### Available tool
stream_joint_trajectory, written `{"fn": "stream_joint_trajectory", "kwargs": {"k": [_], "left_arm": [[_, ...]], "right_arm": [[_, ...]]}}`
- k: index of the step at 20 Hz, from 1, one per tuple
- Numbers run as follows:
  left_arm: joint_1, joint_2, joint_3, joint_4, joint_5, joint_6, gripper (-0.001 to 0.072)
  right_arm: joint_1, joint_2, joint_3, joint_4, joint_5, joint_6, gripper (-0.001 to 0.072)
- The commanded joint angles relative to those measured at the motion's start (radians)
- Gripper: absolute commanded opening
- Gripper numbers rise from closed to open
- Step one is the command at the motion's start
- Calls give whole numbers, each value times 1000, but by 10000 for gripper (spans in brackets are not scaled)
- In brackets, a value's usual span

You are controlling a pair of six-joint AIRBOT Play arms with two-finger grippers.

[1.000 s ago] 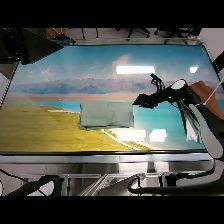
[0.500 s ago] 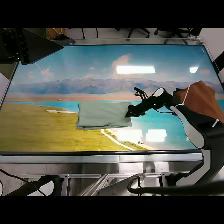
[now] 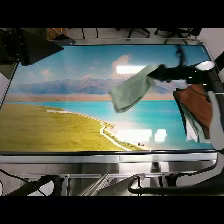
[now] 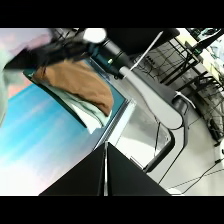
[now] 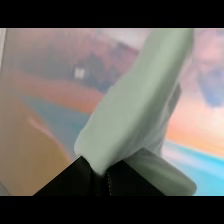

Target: Fold the shirts.

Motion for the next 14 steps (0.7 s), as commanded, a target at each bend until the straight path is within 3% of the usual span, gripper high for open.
{"fn": "stream_joint_trajectory", "kwargs": {"k": [1,6,10,12,14], "left_arm": [[1,0,0,0,-11,11,15],[1,0,0,0,-11,47,14],[1,0,-1,0,-12,68,14],[0,0,-2,0,-12,71,14],[1,0,-2,0,-24,71,14]], "right_arm": [[-262,61,120,18,95,121,13],[-618,172,132,-35,312,259,13],[-720,201,109,-471,608,376,14],[-724,217,44,-571,629,453,15],[-724,239,-44,-669,629,463,15]]}}
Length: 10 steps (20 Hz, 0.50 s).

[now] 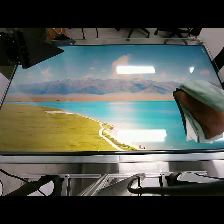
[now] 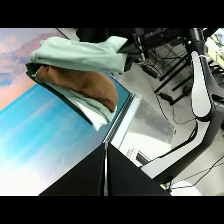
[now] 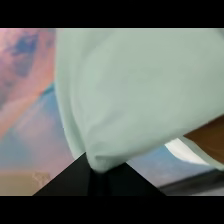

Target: Fold the shirts.

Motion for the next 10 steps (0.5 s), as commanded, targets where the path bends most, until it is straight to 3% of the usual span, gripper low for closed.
{"fn": "stream_joint_trajectory", "kwargs": {"k": [1,2,3,4,8,10], "left_arm": [[1,-2,0,0,-18,8,14],[1,-9,0,-1,-27,8,14],[1,-16,0,0,-36,8,14],[1,-22,0,0,-48,8,14],[1,-59,0,0,-45,8,14],[1,-79,0,2,-44,8,14]], "right_arm": [[-24,31,-120,-274,85,73,17],[-25,32,-145,-332,85,73,78],[-25,29,-152,-375,85,73,274],[-25,27,-151,-384,79,73,406],[25,26,-124,-216,-33,72,382],[98,27,-123,-122,-113,72,177]]}}
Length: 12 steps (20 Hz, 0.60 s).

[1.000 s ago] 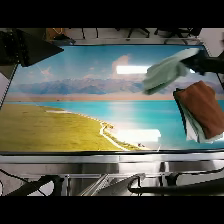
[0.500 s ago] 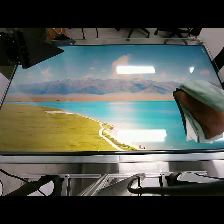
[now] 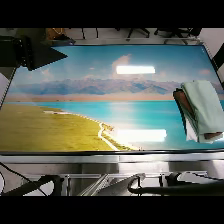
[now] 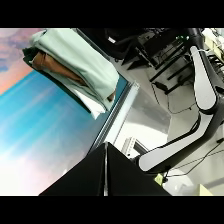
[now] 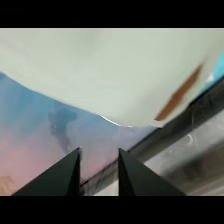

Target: Fold the shirts.

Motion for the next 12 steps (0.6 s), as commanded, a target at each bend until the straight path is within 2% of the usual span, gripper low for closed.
{"fn": "stream_joint_trajectory", "kwargs": {"k": [1,2,4,7,10,12], "left_arm": [[1,-32,0,10,-4,0,14],[1,-30,-11,30,-2,0,14],[1,20,-110,100,18,14,14],[1,158,-393,246,98,33,13],[1,284,-676,328,164,72,14],[1,344,-799,348,214,95,14]], "right_arm": [[122,2,2,132,-137,-3,37],[196,2,2,139,-166,-25,15],[362,12,-16,138,-205,-68,14],[651,80,-145,126,-320,-116,14],[902,181,-332,88,-494,-117,14],[992,218,-391,80,-562,-116,15]]}}
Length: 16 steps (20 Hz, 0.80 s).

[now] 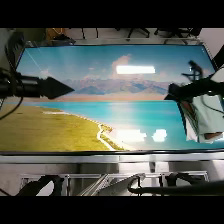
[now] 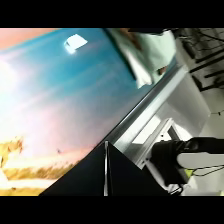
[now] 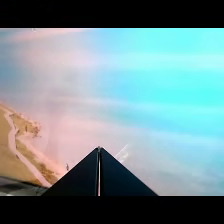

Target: Fold the shirts.

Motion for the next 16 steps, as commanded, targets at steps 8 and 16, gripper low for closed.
{"fn": "stream_joint_trajectory", "kwargs": {"k": [8,16], "left_arm": [[1,203,-387,74,131,55,15],[1,218,-401,72,138,55,15]], "right_arm": [[225,63,-114,-16,-142,-14,15],[225,63,-114,-16,-142,-14,15]]}}
